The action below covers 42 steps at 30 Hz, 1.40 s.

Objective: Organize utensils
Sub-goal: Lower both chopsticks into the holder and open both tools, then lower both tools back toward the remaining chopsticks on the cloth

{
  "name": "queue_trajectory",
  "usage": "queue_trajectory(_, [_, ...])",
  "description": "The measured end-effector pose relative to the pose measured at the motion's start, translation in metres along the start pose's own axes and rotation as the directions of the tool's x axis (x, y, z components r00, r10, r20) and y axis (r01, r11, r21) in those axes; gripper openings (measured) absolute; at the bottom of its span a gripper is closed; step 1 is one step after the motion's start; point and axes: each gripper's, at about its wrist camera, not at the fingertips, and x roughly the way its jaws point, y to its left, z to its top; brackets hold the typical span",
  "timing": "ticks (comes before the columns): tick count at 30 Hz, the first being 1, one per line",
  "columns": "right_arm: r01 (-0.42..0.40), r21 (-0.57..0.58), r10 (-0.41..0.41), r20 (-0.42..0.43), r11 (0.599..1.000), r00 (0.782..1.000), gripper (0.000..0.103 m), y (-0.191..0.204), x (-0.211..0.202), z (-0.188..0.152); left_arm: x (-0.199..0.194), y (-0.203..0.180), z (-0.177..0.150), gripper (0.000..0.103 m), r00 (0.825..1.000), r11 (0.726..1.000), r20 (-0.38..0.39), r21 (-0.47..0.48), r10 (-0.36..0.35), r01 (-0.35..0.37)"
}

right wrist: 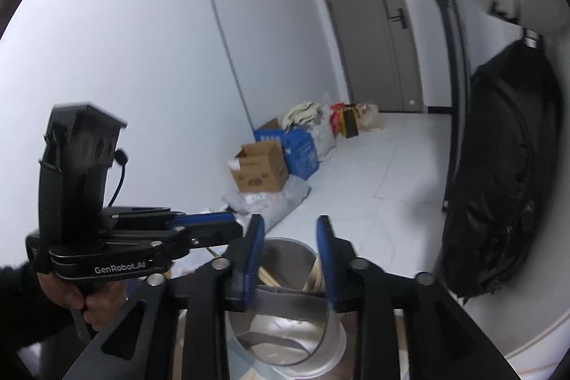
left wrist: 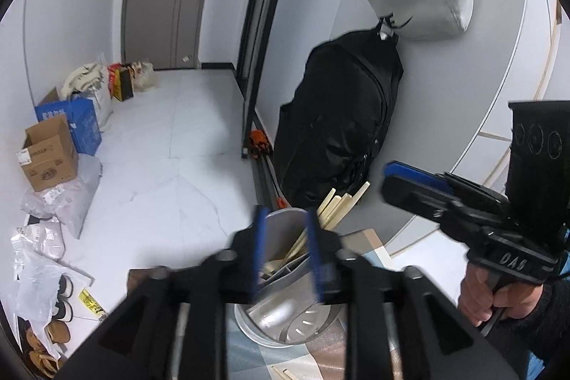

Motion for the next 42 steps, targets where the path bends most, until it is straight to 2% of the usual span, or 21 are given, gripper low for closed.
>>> queue_trajectory(1, [0.003, 0.01, -0.003, 0.01, 1.0, 1.0, 0.036, -0.001, -0.006, -0.001, -0.003, -0.001, -0.001, 0.038, 1.0, 1.0, 0.007, 0.001, 0.01, -0.01])
queue_trajectory(4, [0.019, 0.043, -0.021, 0.042, 0.999, 0.999, 0.053, -0.002, -0.027, -0.004, -0.014, -0.004, -0.006, 0.047, 0.998, 0.999, 0.031, -0.01, 0.053, -0.053])
queue_trajectory(6, [0.028, 0.046, -0.03, 0.053, 0.999, 0.998, 0.054, 0.002, -0.037, -0.006, -0.02, -0.005, -0.011, 0.054, 0.997, 0.997, 0.031, -0.031, 0.071, -0.07])
queue_trajectory(8, [0.037, 0.053, -0.04, 0.057, 0.998, 0.998, 0.064, 0.003, -0.047, -0.009, -0.023, -0.006, -0.015, 0.057, 0.995, 0.995, 0.037, -0.043, 0.093, -0.091])
queue_trajectory(12, [0.039, 0.057, -0.042, 0.06, 0.998, 0.997, 0.068, 0.01, -0.062, -0.016, -0.032, -0.011, -0.028, 0.064, 0.988, 0.988, 0.046, -0.06, 0.144, -0.142])
queue_trajectory(19, [0.041, 0.059, -0.045, 0.074, 0.997, 0.996, 0.084, 0.024, -0.084, -0.036, -0.051, -0.018, -0.05, 0.066, 0.979, 0.98, 0.098, -0.102, 0.18, -0.17])
queue_trajectory(21, [0.043, 0.049, -0.046, 0.069, 0.998, 0.997, 0.085, 0.028, -0.089, -0.044, -0.053, -0.019, -0.059, 0.066, 0.975, 0.976, 0.108, -0.118, 0.195, -0.182])
queue_trajectory(28, [0.055, 0.038, -0.055, 0.012, 0.998, 0.998, 0.086, 0.037, -0.087, -0.074, -0.051, -0.012, -0.089, 0.066, 0.978, 0.965, 0.077, -0.191, 0.196, -0.179])
queue_trajectory(32, [0.06, 0.032, -0.058, -0.063, 0.998, 0.996, 0.087, 0.041, -0.075, -0.099, -0.046, -0.007, -0.109, 0.068, 0.98, 0.961, 0.052, -0.209, 0.193, -0.179])
queue_trajectory(35, [0.059, 0.033, -0.053, -0.16, 0.998, 0.986, 0.087, 0.042, -0.057, -0.119, -0.048, -0.001, -0.123, 0.076, 0.978, 0.956, 0.065, -0.235, 0.199, -0.179])
queue_trajectory(38, [0.049, 0.027, -0.039, -0.285, 0.998, 0.958, 0.086, 0.045, -0.032, -0.138, -0.052, 0.006, -0.131, 0.077, 0.975, 0.948, 0.078, -0.262, 0.206, -0.179])
queue_trajectory(40, [0.056, 0.018, -0.046, -0.372, 0.998, 0.927, 0.084, 0.047, -0.009, -0.152, -0.057, 0.011, -0.135, 0.078, 0.97, 0.941, 0.085, -0.272, 0.229, -0.199])
queue_trajectory(42, [0.048, 0.014, -0.036, -0.448, 0.999, 0.893, 0.074, 0.051, 0.012, -0.163, -0.059, 0.015, -0.136, 0.083, 0.967, 0.937, 0.087, -0.281, 0.241, -0.208])
